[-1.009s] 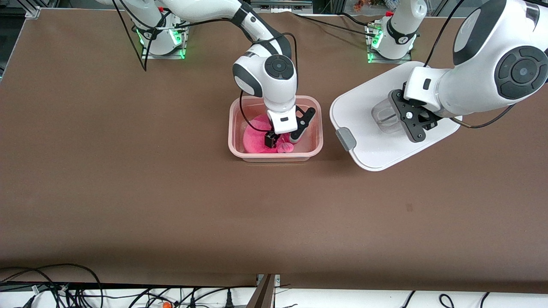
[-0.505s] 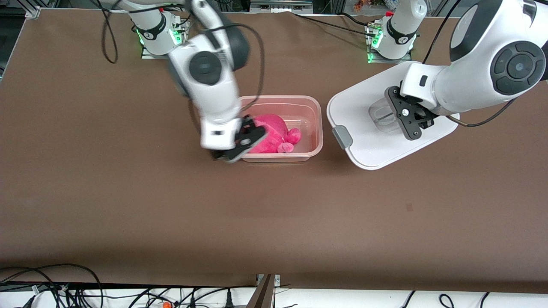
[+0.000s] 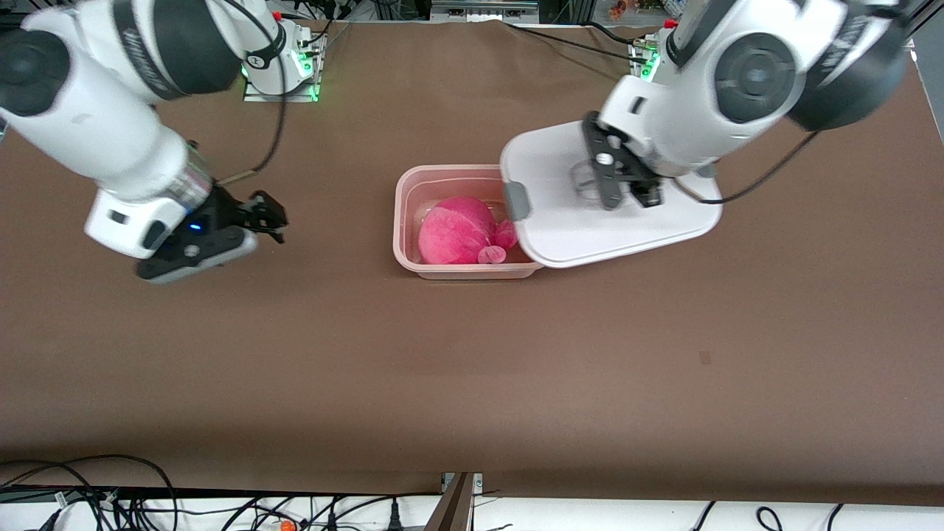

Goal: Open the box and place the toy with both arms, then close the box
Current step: 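Lift the lid onto the box with the left gripper while the right gripper withdraws, then press the lid down onto the box rim with the left gripper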

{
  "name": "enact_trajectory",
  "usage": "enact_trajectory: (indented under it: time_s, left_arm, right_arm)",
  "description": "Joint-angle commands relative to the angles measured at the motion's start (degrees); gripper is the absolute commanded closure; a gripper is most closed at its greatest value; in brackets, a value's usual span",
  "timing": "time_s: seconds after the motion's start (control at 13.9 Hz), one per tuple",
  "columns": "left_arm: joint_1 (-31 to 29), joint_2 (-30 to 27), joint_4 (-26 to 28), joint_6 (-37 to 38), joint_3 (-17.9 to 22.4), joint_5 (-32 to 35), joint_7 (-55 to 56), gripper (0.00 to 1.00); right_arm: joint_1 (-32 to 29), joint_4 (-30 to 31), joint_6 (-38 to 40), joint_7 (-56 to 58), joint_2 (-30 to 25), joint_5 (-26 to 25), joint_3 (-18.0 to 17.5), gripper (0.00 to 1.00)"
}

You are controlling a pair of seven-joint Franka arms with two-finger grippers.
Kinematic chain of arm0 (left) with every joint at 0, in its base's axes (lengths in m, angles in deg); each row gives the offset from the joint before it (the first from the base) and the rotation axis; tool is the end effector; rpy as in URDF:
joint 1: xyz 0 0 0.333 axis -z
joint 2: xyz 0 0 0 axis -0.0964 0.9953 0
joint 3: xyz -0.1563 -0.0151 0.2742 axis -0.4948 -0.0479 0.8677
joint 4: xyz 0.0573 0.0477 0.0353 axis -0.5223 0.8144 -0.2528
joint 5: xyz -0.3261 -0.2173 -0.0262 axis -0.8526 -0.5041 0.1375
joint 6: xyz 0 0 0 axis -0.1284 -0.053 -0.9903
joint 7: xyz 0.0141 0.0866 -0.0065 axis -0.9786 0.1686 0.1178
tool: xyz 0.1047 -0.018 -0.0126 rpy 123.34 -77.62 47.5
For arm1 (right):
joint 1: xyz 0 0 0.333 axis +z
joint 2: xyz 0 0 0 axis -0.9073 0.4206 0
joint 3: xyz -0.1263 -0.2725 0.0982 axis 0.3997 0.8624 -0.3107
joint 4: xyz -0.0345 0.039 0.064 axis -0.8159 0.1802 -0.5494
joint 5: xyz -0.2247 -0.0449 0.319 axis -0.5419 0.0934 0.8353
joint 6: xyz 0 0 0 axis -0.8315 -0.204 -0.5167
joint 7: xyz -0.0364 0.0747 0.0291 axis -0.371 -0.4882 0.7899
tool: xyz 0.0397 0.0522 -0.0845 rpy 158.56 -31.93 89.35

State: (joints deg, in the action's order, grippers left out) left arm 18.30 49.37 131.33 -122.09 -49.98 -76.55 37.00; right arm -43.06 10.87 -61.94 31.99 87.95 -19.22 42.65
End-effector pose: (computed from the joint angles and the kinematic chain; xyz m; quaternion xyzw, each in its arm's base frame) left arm 0.5494 -0.3111 0.5362 0.7663 -0.6289 -0.0948 0.0907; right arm 0.6237 0.1812 0.5721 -0.9846 -0.1715 -0.0325 0.0116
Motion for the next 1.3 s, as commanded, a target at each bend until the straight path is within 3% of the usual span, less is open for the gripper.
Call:
enact_trajectory:
  time_s: [0.0,0.22,0.5,0.72,1.23]
  left_arm:
    - [3.31,7.04,-3.42,-6.51,0.07,-0.07,-3.15,1.00]
    - [7.43,11.45,-3.33,-16.10,0.24,0.36,-3.06,1.00]
    - [14.01,14.53,-2.72,-17.44,0.33,5.44,-2.28,1.00]
    - [15.97,17.79,-2.89,-19.54,0.42,6.43,-2.18,1.00]
    - [16.06,18.93,-2.45,-21.49,0.42,5.47,7.29,1.00]
  right_arm:
    - [0.34,3.90,1.17,-1.19,-4.08,1.18,2.59,0.00]
    - [-4.74,12.14,0.73,-7.15,-11.64,1.01,1.37,0.00]
    - [-12.30,19.54,0.20,-7.34,-18.51,0.39,-2.40,0.00]
    - [-12.40,19.99,0.47,-7.60,-19.13,0.21,-2.15,0.00]
    - [-12.31,19.47,0.20,-7.60,-17.99,-2.07,-2.50,0.00]
